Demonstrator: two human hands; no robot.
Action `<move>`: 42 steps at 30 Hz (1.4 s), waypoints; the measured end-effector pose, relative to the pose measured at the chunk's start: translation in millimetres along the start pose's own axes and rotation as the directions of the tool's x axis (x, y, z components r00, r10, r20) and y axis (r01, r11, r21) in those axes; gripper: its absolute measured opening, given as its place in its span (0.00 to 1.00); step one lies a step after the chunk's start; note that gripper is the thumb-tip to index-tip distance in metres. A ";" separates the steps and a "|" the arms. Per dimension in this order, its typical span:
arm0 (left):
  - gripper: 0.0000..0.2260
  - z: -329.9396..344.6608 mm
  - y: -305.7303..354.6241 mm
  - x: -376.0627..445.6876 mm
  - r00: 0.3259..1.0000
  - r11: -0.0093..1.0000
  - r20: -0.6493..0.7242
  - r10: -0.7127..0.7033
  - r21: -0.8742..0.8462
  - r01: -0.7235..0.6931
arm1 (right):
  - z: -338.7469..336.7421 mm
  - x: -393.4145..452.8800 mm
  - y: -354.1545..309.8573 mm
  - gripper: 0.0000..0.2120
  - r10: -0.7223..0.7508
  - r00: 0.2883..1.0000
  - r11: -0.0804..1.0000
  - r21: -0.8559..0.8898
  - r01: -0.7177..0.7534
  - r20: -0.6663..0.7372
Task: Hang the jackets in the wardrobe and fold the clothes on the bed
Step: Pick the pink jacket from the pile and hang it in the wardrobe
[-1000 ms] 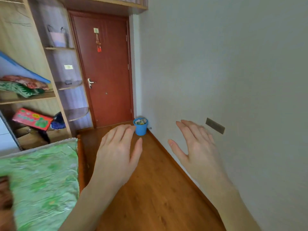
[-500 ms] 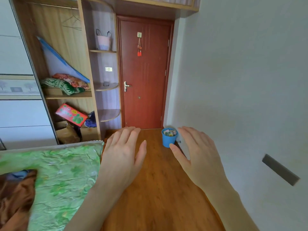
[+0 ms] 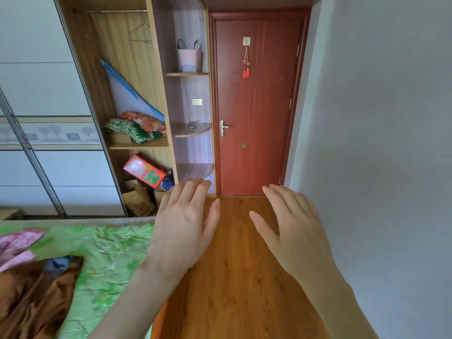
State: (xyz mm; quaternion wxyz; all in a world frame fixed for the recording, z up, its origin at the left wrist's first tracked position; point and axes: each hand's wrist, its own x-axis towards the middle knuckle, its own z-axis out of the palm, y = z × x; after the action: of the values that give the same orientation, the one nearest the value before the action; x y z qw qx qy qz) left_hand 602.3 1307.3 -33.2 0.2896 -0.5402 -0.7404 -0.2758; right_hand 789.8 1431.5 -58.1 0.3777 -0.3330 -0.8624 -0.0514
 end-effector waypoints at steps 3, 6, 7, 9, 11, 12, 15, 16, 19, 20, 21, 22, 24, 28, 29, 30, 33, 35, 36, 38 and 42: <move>0.17 38.6 -1.8 43.1 1.000 0.999 -0.009 -0.023 0.032 0.023 | 31.3 46.1 29.7 0.28 -0.046 0.999 0.999 0.004 0.046 -0.012; 0.17 74.2 -4.9 77.0 0.999 0.998 -0.018 -0.034 0.044 0.035 | 57.9 88.1 57.1 0.27 -0.090 0.995 0.996 -0.011 0.089 -0.045; 0.16 85.3 -7.5 87.7 0.999 0.998 -0.017 -0.040 0.049 0.041 | 66.8 102.9 66.0 0.27 -0.103 0.994 0.995 -0.007 0.103 -0.044; 0.16 105.0 -14.4 105.9 0.998 0.996 -0.015 -0.055 0.064 0.056 | 84.9 129.7 82.7 0.27 -0.116 0.993 0.993 0.003 0.116 -0.024; 0.16 121.3 -22.2 120.5 0.997 0.994 -0.024 -0.078 0.079 0.080 | 103.9 152.4 95.0 0.27 -0.116 0.993 0.993 0.013 0.117 -0.012; 0.15 128.9 -26.5 128.2 0.996 0.992 -0.029 -0.090 0.088 0.092 | 113.7 164.1 99.5 0.27 -0.122 0.992 0.992 0.024 0.122 -0.005; 0.16 150.9 -43.6 152.2 0.992 0.986 -0.033 -0.118 0.118 0.122 | 145.4 202.2 107.7 0.28 -0.167 0.986 0.984 0.060 0.166 0.004; 0.16 158.4 -50.7 160.0 0.991 0.984 -0.037 -0.125 0.121 0.128 | 156.7 214.8 108.9 0.28 -0.179 0.984 0.982 0.068 0.178 0.007; 0.17 182.6 -74.4 185.7 0.988 0.981 -0.054 -0.147 0.120 0.152 | 193.1 252.1 110.9 0.29 -0.199 0.980 0.977 0.081 0.197 0.020; 0.17 191.5 -83.3 195.0 0.986 0.980 -0.058 -0.154 0.122 0.160 | 205.9 264.5 111.6 0.29 -0.207 0.978 0.975 0.086 0.205 0.021; 0.17 201.3 -93.3 204.8 0.985 0.978 -0.060 -0.160 0.126 0.166 | 219.3 277.2 112.4 0.29 -0.217 0.976 0.973 0.090 0.214 0.023; 0.17 211.7 -103.6 215.4 0.984 0.976 -0.061 -0.167 0.128 0.173 | 232.5 290.6 113.1 0.29 -0.226 0.974 0.970 0.093 0.223 0.025; 0.18 232.7 -125.2 237.3 0.981 0.972 -0.062 -0.186 0.132 0.192 | 258.3 319.8 113.7 0.30 -0.243 0.970 0.966 0.095 0.240 0.023; 0.19 274.3 -174.2 285.1 0.975 0.965 -0.064 -0.213 0.143 0.220 | 309.6 388.5 109.9 0.30 -0.247 0.969 0.966 0.091 0.244 0.022; 0.19 284.0 -187.3 298.2 0.973 0.962 -0.071 -0.219 0.151 0.228 | 322.7 407.0 107.9 0.29 -0.246 0.969 0.965 0.099 0.243 0.019; 0.18 294.0 -200.6 311.0 0.971 0.959 -0.083 -0.223 0.158 0.234 | 336.5 424.8 105.6 0.29 -0.248 0.969 0.964 0.108 0.245 0.016; 0.17 324.0 -238.0 346.8 0.970 0.957 -0.094 -0.222 0.171 0.236 | 378.2 469.7 99.5 0.29 -0.258 0.966 0.958 0.131 0.254 0.012; 0.17 343.9 -261.8 367.3 0.973 0.956 -0.064 -0.221 0.184 0.229 | 403.9 494.3 98.8 0.28 -0.262 0.965 0.953 0.159 0.257 0.009; 0.17 353.2 -272.5 375.9 0.973 0.955 -0.053 -0.224 0.187 0.230 | 415.3 505.0 99.4 0.28 -0.263 0.965 0.951 0.170 0.259 0.006; 0.17 371.2 -291.8 391.1 0.970 0.952 -0.043 -0.238 0.189 0.242 | 437.0 525.4 100.5 0.28 -0.258 0.966 0.947 0.197 0.253 0.003; 0.18 408.6 -328.3 425.6 0.964 0.941 -0.032 -0.265 0.210 0.266 | 484.3 570.4 102.5 0.30 -0.268 0.963 0.937 0.235 0.258 0.010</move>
State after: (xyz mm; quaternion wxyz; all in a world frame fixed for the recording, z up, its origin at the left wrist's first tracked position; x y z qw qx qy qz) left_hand 127.9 1787.7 -33.1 0.3069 -0.4010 -0.8313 -0.2323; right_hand 272.5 1980.9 -27.2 0.3855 -0.1695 -0.9070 0.0067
